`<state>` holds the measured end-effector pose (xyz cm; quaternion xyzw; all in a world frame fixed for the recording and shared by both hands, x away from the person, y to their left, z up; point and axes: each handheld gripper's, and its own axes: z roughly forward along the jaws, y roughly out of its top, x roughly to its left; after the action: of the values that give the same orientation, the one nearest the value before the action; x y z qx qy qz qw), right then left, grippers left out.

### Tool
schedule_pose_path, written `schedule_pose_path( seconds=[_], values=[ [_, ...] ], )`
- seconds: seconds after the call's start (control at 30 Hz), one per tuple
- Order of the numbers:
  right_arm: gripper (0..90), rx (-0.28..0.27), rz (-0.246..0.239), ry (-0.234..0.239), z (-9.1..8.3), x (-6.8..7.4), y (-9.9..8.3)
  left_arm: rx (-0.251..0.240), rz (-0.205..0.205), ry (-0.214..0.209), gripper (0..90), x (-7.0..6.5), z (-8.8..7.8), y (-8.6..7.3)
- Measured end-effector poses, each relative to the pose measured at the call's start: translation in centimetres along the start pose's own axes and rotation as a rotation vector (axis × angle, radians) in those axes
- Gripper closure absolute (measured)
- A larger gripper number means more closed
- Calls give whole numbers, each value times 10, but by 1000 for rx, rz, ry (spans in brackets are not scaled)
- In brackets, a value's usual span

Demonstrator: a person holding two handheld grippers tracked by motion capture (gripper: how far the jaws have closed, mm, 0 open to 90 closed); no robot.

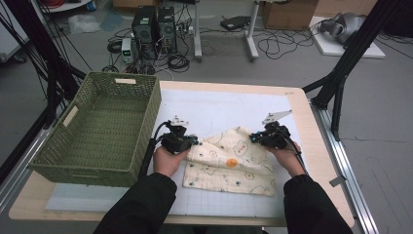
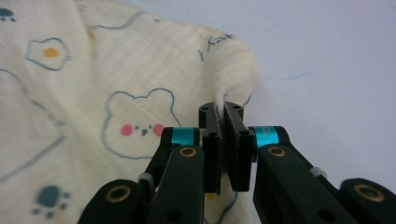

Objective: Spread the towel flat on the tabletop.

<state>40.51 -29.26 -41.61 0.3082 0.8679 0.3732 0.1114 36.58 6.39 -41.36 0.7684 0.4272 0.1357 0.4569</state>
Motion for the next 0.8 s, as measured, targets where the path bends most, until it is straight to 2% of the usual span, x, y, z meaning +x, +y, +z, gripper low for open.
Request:
schedule_pose_path(
  seconds=[0.07,0.1,0.13,0.17,0.2,0.23,0.3,0.37,0.4,0.47,0.5,0.53,0.57,0.6,0.67,0.73,0.8],
  values=[
    [861,-56,8,-64,-13,-2,2,-88,20,33,866,-1,-7,4],
    [802,-87,18,-104,-19,-3,2,-117,37,55,852,-2,-9,5],
    [648,-111,52,-144,-22,-5,1,-124,23,70,782,-2,-9,6],
    [592,-121,91,-158,-23,-8,0,-104,-8,72,655,-1,-7,6],
    [572,-112,104,-148,-24,-9,-2,-83,-17,70,626,1,-5,5],
    [561,-98,104,-143,-23,-9,-3,-63,-12,76,626,2,-3,4],
    [561,-89,98,-127,-23,-7,-6,-17,-20,60,619,4,2,1],
    [565,-70,83,-78,-21,-4,-9,15,-15,47,620,4,6,-1],
    [566,-50,73,-55,-19,-1,-9,42,-19,27,632,5,8,-2],
    [566,-18,40,-10,-17,5,-9,99,-13,19,630,4,15,-6],
    [565,-2,28,1,-16,9,-8,129,-2,15,672,4,17,-7],
    [566,6,14,6,-16,12,-8,150,12,30,701,3,20,-9],
    [566,15,6,14,-15,15,-7,170,16,21,722,3,22,-11],
    [570,30,-1,21,-14,17,-7,195,21,5,820,3,25,-12],
    [573,54,-18,30,-12,20,-7,204,39,15,854,1,25,-13],
    [579,55,-17,36,-11,21,-10,208,26,-19,849,2,24,-13],
    [579,56,-17,23,-7,20,-17,172,23,-23,771,3,22,-11]
  ],
)
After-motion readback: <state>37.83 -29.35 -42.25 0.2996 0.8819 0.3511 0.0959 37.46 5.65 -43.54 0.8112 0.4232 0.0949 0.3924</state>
